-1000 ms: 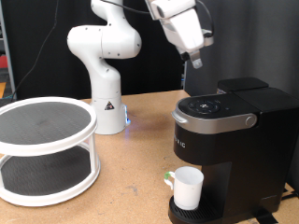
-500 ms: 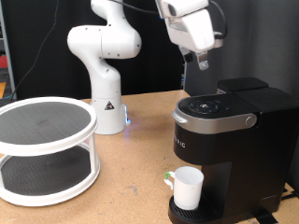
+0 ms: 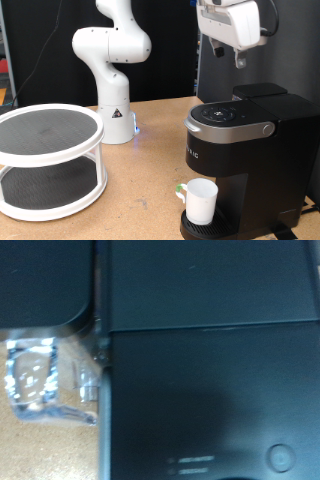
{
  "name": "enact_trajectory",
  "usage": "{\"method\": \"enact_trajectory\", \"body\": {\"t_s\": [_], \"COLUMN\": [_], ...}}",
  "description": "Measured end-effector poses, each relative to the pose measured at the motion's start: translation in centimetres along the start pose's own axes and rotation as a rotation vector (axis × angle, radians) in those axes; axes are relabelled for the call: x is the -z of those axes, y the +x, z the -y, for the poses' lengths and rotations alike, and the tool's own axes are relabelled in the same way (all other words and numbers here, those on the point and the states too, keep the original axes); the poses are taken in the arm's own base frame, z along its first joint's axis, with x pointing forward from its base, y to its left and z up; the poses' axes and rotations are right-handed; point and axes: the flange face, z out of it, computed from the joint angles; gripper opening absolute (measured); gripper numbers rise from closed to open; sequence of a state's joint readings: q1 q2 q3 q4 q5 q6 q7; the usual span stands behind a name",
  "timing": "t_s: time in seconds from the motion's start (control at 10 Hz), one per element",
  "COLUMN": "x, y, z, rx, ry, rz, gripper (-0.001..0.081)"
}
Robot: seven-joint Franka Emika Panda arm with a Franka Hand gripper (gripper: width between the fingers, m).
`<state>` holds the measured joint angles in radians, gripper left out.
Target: Make a cup of coffee with the keurig machine
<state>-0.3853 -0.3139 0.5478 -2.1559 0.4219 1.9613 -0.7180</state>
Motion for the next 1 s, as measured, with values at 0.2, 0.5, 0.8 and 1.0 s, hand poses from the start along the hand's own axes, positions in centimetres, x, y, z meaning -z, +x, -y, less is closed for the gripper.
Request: {"method": "enact_trajectory", "body": {"t_s": [0.2, 0.5, 0.8, 1.0], "x": [0.4, 1.3, 1.2, 0.6], "y": [1.2, 2.1, 2.1, 1.8], "z": [-1.2, -2.3, -2.9, -3.3], "rx": [-0.008, -0.005, 0.004, 0.012], "ry": [0.01, 0.005, -0.01, -0.025], "rz": [-0.016, -0.031, -0.012, 0.012], "gripper": [0.0807, 0.0807, 0.0807, 0.0807]}}
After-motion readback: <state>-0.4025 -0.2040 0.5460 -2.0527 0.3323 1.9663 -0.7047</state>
